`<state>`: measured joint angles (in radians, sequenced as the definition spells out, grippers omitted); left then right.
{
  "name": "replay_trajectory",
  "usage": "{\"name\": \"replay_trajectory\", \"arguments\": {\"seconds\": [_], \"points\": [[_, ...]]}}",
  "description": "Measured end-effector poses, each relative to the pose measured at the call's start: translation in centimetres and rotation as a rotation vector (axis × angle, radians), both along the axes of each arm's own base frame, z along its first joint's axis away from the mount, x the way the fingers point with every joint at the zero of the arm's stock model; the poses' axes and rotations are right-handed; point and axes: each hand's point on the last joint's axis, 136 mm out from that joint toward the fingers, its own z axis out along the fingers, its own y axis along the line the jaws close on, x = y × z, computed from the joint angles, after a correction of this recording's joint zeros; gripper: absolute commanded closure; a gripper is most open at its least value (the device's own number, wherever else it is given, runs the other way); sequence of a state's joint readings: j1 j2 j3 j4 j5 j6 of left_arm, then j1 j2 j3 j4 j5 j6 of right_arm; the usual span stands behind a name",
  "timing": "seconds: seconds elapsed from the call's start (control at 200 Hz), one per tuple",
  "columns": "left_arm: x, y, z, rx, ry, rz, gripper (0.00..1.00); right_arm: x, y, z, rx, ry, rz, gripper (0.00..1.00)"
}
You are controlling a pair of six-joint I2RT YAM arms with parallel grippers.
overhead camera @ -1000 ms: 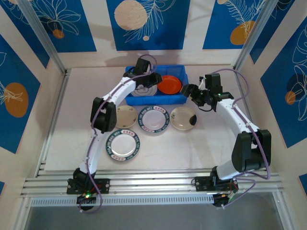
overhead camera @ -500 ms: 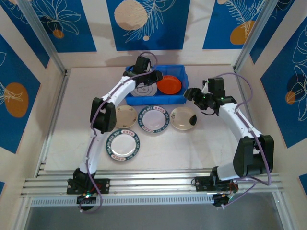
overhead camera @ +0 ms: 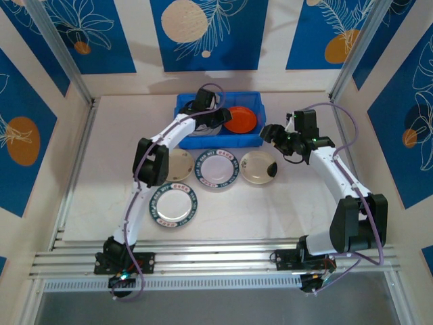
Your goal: Place the plates into the plastic bin on the countertop
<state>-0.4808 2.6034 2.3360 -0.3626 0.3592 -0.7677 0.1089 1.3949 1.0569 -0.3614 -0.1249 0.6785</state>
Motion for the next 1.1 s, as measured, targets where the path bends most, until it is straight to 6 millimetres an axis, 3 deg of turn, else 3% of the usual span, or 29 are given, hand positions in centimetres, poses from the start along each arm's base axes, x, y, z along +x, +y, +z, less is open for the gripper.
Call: {"name": "replay_trajectory", "arguments": {"seconds": [0.265,0.415,0.51,0.625,0.74,0.82,0.94,1.095], "points": [[0.0,-0.2,0.3,-0.012,-0.007,-0.008,0.66,-0.6,-0.8,-0.6,-0.011,0.013,-0.014,0.36],[-0.4,0.0,2.2,-0.004,-0.048,-0.02,0.63,-1.9,-2.7,-2.8,-0.001,0.066,-0.059,0.41],[-1.3,0.2,5.8,-0.001,-0.11,-0.036,0.61,-3.1,-3.5,-4.8,-0.003,0.122,-0.083,0.43],[-2.6,0.2,12.4,-0.024,-0.228,-0.067,0.51,-4.6,-3.9,-6.5,0.0,0.172,-0.1,0.45],[-5.3,0.2,19.1,-0.052,-0.346,-0.11,0.41,-5.6,-4.0,-7.5,0.007,0.201,-0.114,0.49],[-7.9,0.5,21.1,-0.06,-0.376,-0.145,0.37,-6.2,-4.1,-8.4,0.013,0.229,-0.128,0.5],[-11.7,1.1,20.6,-0.055,-0.362,-0.198,0.28,-7.1,-4.2,-9.7,0.018,0.272,-0.141,0.5],[-15.8,2.8,15.5,0.009,-0.251,-0.242,0.23,-8.0,-4.3,-10.7,0.017,0.307,-0.152,0.49]]}}
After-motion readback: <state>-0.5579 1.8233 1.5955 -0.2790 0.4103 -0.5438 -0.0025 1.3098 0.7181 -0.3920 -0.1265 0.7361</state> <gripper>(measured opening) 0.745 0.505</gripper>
